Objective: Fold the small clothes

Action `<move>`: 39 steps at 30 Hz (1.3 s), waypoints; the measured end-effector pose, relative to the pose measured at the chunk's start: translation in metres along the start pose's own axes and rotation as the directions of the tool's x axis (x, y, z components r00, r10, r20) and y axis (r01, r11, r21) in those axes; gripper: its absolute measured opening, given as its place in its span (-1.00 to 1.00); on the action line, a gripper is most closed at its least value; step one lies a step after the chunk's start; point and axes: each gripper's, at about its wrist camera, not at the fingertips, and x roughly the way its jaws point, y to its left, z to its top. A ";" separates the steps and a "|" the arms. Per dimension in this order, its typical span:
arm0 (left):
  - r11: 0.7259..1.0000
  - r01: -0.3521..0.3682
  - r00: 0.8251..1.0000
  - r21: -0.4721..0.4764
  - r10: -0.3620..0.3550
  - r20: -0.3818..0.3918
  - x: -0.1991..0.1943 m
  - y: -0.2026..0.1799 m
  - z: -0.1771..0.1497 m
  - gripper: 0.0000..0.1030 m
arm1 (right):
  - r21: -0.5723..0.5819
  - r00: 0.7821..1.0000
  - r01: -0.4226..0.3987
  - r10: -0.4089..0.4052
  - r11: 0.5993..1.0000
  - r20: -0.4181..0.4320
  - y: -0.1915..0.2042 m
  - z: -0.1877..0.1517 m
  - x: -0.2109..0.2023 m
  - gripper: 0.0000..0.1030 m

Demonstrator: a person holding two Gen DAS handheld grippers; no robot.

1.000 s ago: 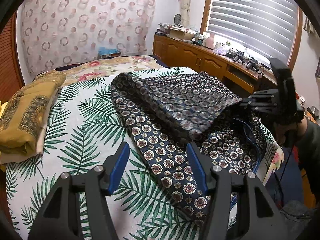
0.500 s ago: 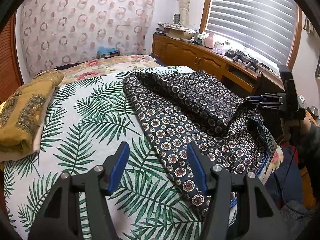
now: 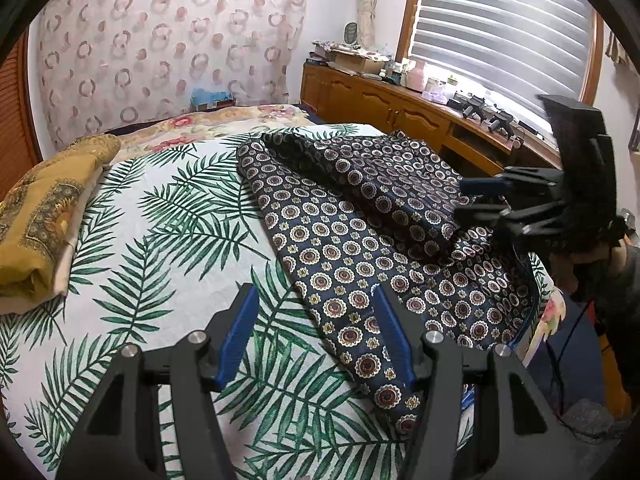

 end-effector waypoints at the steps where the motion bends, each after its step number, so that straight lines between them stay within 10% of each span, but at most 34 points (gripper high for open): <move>1: 1.000 -0.001 1.000 -0.001 0.001 -0.001 0.000 0.000 -0.001 0.13 | -0.007 1.000 -0.017 0.017 1.000 -0.010 0.006 0.002 0.007 0.03; 9: 1.000 0.007 1.000 -0.002 -0.007 -0.005 0.001 -0.002 -0.005 0.13 | -0.079 0.992 -0.060 0.050 0.995 -0.116 0.041 0.003 0.050 0.01; 13: 1.000 0.010 1.000 -0.007 -0.010 -0.008 0.002 -0.004 -0.006 0.13 | -0.108 0.989 -0.047 0.031 0.993 -0.148 0.036 0.004 0.058 -0.82; 15: 1.000 0.011 1.000 -0.009 -0.011 -0.010 0.003 -0.004 -0.006 0.13 | -0.120 0.990 -0.045 0.029 0.992 -0.138 0.029 0.007 0.056 -0.89; 26: 1.000 0.019 1.000 -0.014 -0.019 -0.017 0.009 -0.006 -0.009 0.13 | -0.081 0.983 0.179 -0.181 0.981 -0.019 -0.064 0.061 0.036 -0.92; 39: 1.000 0.024 0.999 -0.012 -0.024 -0.029 0.013 -0.008 -0.012 0.13 | 0.010 0.938 0.340 -0.338 0.941 -0.079 -0.131 0.089 0.072 -0.95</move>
